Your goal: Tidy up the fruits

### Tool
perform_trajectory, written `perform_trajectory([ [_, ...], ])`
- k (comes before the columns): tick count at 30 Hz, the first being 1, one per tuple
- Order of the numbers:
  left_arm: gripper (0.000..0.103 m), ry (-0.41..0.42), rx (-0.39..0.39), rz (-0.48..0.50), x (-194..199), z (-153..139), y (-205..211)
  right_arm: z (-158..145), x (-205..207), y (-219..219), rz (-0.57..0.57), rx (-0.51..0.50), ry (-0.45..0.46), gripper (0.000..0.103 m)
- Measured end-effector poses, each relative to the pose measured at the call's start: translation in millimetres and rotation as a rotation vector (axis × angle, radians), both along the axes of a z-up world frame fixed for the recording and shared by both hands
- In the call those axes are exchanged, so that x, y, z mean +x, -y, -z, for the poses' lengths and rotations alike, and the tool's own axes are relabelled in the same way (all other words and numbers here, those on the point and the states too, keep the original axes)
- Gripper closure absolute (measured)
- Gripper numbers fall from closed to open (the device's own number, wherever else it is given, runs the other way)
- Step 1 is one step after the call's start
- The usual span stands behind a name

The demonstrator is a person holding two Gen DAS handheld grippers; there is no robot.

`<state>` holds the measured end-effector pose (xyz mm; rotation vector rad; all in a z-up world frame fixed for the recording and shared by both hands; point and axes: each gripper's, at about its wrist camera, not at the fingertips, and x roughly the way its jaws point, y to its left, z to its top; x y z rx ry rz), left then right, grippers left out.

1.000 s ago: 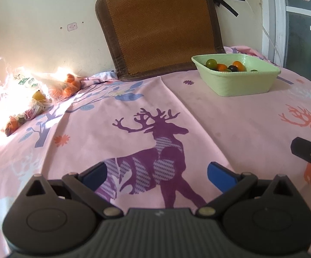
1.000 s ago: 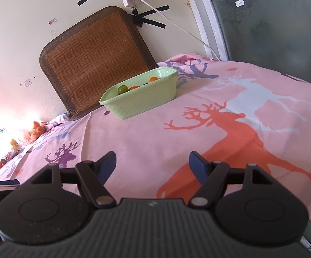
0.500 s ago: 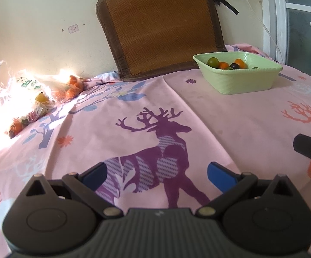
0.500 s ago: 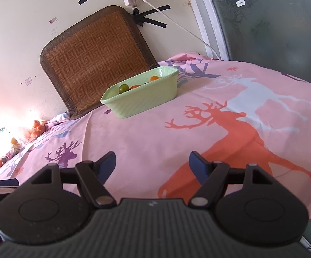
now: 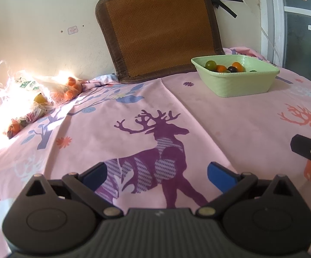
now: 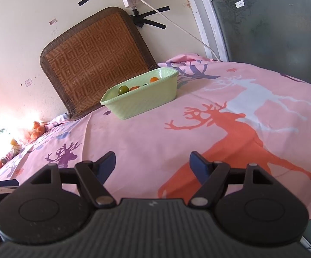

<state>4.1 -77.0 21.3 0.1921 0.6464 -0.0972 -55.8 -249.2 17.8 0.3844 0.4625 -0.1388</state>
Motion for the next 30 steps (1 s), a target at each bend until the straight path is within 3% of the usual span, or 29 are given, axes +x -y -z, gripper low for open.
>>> perform_trajectory([
  [30, 0.0, -0.048, -0.011, 0.007, 2.3, 3.6, 0.0, 0.3, -0.5, -1.0, -0.006, 0.0, -0.004, 0.025],
])
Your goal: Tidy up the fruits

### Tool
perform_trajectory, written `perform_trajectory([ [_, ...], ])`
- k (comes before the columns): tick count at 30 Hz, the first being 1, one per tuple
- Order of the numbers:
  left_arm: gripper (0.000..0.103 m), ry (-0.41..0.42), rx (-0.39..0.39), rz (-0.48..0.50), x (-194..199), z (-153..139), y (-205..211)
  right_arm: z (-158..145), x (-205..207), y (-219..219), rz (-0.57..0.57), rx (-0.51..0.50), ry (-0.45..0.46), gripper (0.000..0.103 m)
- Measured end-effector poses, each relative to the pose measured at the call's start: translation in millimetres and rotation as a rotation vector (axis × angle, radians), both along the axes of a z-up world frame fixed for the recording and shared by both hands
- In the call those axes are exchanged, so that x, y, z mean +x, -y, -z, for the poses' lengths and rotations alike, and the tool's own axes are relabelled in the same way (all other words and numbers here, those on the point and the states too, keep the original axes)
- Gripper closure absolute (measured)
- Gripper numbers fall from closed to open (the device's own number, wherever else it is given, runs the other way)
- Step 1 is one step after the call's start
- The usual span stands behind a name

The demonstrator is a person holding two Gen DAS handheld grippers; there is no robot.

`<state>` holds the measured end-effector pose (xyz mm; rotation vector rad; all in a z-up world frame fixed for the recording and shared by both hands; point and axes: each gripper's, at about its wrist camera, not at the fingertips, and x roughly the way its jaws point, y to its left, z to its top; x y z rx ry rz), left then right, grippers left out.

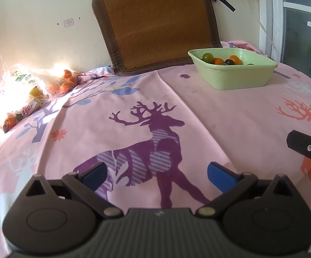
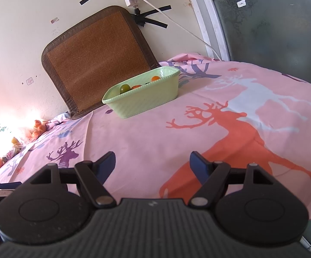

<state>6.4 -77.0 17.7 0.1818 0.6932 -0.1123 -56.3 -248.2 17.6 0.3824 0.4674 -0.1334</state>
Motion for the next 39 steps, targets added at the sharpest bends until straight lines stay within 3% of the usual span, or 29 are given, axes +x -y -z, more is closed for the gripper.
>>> perform_trajectory([
  [39, 0.0, -0.022, 0.027, -0.018, 2.9, 4.3, -0.4, 0.1, 0.1, -0.4, -0.006, 0.001, -0.002, 0.024],
])
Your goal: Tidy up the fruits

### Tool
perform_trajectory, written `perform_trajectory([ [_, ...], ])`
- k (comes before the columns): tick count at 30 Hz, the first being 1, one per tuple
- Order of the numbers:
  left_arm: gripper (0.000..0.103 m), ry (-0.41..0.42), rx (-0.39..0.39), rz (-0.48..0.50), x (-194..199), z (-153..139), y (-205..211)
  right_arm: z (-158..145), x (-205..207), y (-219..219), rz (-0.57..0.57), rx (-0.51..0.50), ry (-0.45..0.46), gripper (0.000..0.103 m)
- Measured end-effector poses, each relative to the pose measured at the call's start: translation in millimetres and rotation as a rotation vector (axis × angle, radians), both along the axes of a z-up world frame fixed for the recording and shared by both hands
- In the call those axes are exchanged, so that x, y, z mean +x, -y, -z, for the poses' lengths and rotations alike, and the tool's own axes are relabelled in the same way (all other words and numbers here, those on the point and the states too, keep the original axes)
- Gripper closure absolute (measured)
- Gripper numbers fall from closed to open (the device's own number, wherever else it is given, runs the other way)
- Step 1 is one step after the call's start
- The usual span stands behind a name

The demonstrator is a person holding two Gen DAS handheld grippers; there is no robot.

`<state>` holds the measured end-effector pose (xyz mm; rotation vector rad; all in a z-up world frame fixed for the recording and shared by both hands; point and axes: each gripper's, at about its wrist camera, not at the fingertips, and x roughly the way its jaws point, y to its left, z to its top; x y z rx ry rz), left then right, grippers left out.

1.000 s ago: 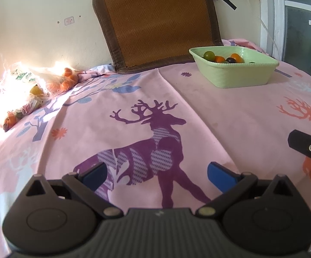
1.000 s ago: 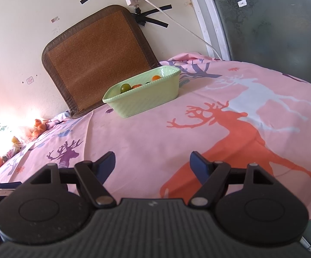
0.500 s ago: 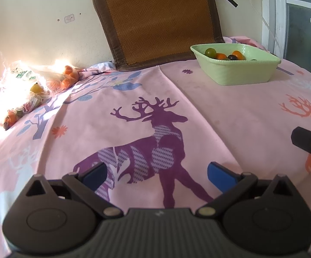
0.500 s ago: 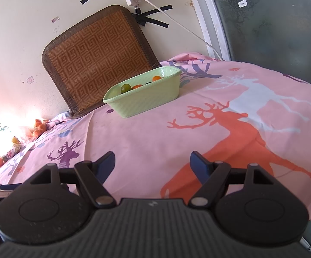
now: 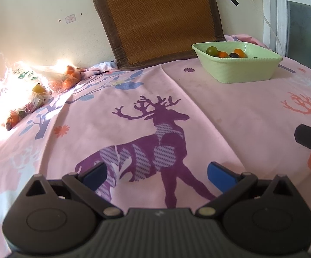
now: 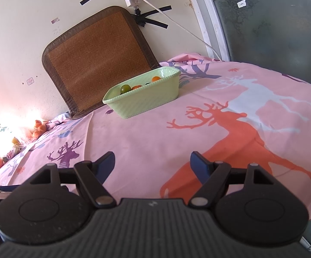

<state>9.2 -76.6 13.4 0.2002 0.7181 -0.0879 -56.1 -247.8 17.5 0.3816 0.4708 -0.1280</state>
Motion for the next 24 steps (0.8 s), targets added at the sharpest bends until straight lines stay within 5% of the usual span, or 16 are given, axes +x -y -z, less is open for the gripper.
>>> perform_trajectory([
  [24, 0.0, 0.005, 0.006, -0.002, -1.2, -0.2, 0.1, -0.3, -1.1, 1.8, 0.002, 0.0, 0.005, 0.024],
])
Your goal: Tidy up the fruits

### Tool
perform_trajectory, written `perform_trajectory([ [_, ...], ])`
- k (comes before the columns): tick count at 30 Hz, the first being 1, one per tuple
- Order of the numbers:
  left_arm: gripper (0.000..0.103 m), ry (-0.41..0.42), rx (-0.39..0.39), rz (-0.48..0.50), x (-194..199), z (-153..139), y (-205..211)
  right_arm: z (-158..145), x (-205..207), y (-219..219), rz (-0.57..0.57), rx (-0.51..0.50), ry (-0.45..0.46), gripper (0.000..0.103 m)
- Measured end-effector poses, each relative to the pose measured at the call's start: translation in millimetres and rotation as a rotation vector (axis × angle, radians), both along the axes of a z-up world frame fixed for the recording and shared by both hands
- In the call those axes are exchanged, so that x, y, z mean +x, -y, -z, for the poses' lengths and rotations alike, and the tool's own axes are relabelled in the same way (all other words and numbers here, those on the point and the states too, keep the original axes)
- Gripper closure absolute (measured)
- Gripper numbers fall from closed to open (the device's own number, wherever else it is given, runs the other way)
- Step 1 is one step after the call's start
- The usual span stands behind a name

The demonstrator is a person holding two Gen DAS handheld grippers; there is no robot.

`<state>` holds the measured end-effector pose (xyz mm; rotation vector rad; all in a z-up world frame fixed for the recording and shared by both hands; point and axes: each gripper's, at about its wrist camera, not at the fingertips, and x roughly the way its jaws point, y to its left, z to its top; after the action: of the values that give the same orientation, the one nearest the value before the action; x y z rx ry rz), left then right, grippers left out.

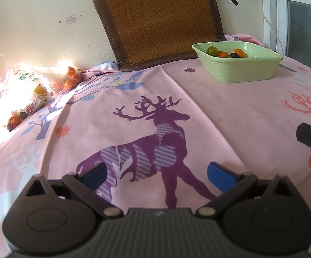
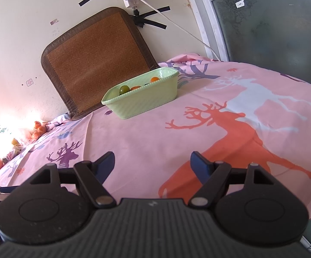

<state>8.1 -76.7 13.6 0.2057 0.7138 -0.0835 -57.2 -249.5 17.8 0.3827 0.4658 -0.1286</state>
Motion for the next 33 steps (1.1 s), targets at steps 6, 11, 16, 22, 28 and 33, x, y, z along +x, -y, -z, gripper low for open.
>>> perform_trajectory([
  [6, 0.0, 0.008, 0.002, -0.003, -1.1, -1.8, 0.0, 0.0, 0.0, 0.0, 0.001, 0.0, 0.001, 0.024],
  [11, 0.0, 0.011, 0.007, -0.002, -1.4, -1.4, 1.5, 0.0, 0.1, 0.1, 0.001, 0.0, 0.001, 0.024],
  [16, 0.0, 0.014, 0.008, -0.002, -1.6, -1.4, 1.3, 0.2, 0.3, 0.4, 0.0, 0.0, 0.001, 0.024],
  [22, 0.0, 0.018, 0.014, -0.001, -1.9, -2.0, 1.7, 0.1, 0.5, 0.3, 0.0, 0.0, 0.0, 0.024],
  [28, 0.0, 0.026, 0.022, 0.0, -2.9, -3.2, 2.6, 0.9, 0.3, 1.0, 0.001, 0.0, 0.003, 0.024],
  [33, 0.0, 0.037, 0.031, 0.002, -4.2, -4.7, 4.3, 0.7, 0.1, 1.2, 0.003, 0.0, 0.004, 0.024],
])
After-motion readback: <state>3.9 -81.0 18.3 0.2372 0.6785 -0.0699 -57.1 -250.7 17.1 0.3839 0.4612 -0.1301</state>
